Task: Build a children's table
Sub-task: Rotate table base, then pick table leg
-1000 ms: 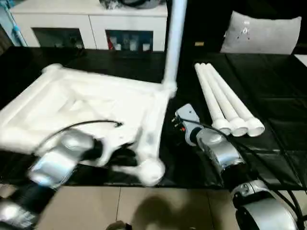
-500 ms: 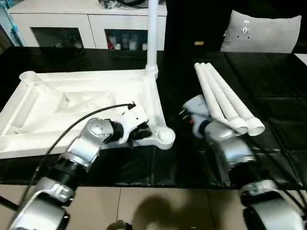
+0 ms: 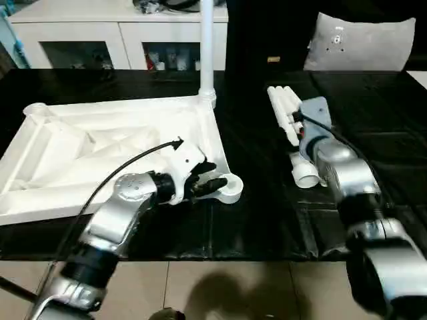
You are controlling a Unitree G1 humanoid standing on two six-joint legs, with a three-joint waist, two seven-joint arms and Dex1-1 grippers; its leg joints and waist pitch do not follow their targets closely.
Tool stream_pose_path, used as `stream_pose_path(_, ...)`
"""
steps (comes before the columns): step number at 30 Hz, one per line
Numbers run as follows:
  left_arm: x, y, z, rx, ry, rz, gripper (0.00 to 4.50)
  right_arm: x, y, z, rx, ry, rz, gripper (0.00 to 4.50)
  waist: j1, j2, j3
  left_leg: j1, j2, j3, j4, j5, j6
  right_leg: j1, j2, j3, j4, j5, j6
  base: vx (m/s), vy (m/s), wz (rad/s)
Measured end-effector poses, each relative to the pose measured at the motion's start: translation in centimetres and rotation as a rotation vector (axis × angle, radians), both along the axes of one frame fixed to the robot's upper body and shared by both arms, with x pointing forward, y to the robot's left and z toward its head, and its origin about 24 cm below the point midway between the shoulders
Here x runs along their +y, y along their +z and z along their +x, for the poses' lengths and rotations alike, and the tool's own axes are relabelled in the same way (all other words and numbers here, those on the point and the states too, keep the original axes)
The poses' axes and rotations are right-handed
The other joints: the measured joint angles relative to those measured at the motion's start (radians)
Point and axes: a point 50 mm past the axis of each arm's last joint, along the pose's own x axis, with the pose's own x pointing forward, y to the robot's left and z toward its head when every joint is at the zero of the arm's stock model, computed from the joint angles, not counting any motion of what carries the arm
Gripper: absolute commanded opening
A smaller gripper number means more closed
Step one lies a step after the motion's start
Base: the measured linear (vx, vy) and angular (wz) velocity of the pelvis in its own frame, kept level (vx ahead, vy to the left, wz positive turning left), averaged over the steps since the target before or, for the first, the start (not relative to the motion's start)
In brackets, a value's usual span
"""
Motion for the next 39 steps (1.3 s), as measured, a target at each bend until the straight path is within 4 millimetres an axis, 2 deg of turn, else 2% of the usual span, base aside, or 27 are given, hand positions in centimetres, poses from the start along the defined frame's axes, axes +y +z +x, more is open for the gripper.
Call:
stream_pose_path(2, -0.1, 0.2, -0.3, 0.005, -0.012, 0.004, 3.05, -0.1, -0.4, 0.1, 0.065, -0.017, 0.003, 4.50, 0.002, 0.000, 0.000, 0.000, 0.000, 0.000, 0.000, 0.000, 0.000, 0.000, 0.000, 0.000, 0.000, 0.000, 0.000, 0.000, 0.000, 0.00)
stream_pose_path(4, -0.1, 0.2, -0.5, 0.015, -0.015, 0.008, 3.05, 0.0, -0.7, 0.1, 0.114, -0.024, 0.006, 4.50, 0.004, 0.000, 0.000, -0.001, 0.000, 0.000, 0.000, 0.000, 0.000, -0.001, 0.000, 0.000, 0.000, 0.000, 0.000, 0.000, 0.000, 0.00)
stream_pose_path(5, 0.0, 0.1, -0.6, 0.025, -0.012, 0.011, 3.25, 0.0, -0.8, 0.2, 0.138, -0.029, 0.007, 4.50, 0.004, 0.000, 0.000, -0.001, 0.000, 0.001, 0.000, 0.000, 0.000, -0.001, 0.000, 0.000, 0.000, 0.000, 0.000, 0.000, 0.000, 0.00)
stream_pose_path(11, 0.1, 0.1, -0.7, 0.030, 0.000, 0.035, 3.77, 0.3, -0.8, 0.2, 0.202, -0.024, 0.067, 4.50, 0.003, -0.001, 0.000, -0.001, 0.000, 0.001, 0.000, 0.000, 0.000, -0.001, 0.000, 0.000, 0.000, 0.000, 0.000, 0.000, 0.000, 0.00)
stream_pose_path(19, 0.2, 0.1, -0.8, 0.038, 0.007, 0.055, 3.77, 0.3, -0.8, 0.3, 0.238, -0.058, 0.062, 4.50, 0.003, -0.001, 0.000, 0.000, 0.000, 0.001, 0.000, 0.000, 0.000, 0.000, 0.000, 0.000, 0.000, 0.000, 0.000, 0.000, 0.000, 0.00)
stream_pose_path(25, 0.1, 0.0, -0.8, 0.046, 0.002, 0.061, 3.77, -0.1, -1.9, -0.2, 0.287, -0.087, 0.055, 4.50, 0.003, -0.001, 0.000, -0.001, 0.000, 0.001, 0.000, 0.000, 0.000, -0.001, 0.000, 0.000, 0.000, 0.000, 0.000, 0.000, 0.000, 0.00)
stream_pose_path(31, -0.1, -0.1, -1.0, 0.051, -0.013, 0.069, 3.77, -0.2, -1.9, -0.3, 0.302, -0.075, 0.085, 4.50, 0.003, -0.001, 0.000, -0.001, 0.000, 0.001, 0.001, 0.000, 0.000, -0.001, 0.000, 0.000, 0.000, 0.000, 0.000, 0.000, 0.000, 0.00)
stream_pose_path(33, -0.1, -0.1, -1.0, 0.053, -0.016, 0.071, 3.83, -0.3, -1.9, -0.4, 0.321, -0.059, 0.107, 4.21, 0.003, -0.001, 0.000, -0.001, 0.000, 0.001, 0.001, 0.000, 0.000, 0.000, 0.000, 0.000, 0.000, 0.000, 0.000, 0.000, 0.000, 0.00)
stream_pose_path(39, -0.2, -0.2, -1.0, 0.057, -0.019, 0.074, 3.83, 0.1, -1.9, -0.5, 0.362, -0.004, 0.160, 3.90, 0.003, -0.004, -0.001, 0.000, 0.000, 0.001, 0.001, 0.000, 0.000, 0.000, 0.000, 0.000, 0.001, 0.000, 0.000, 0.000, 0.000, 0.00)
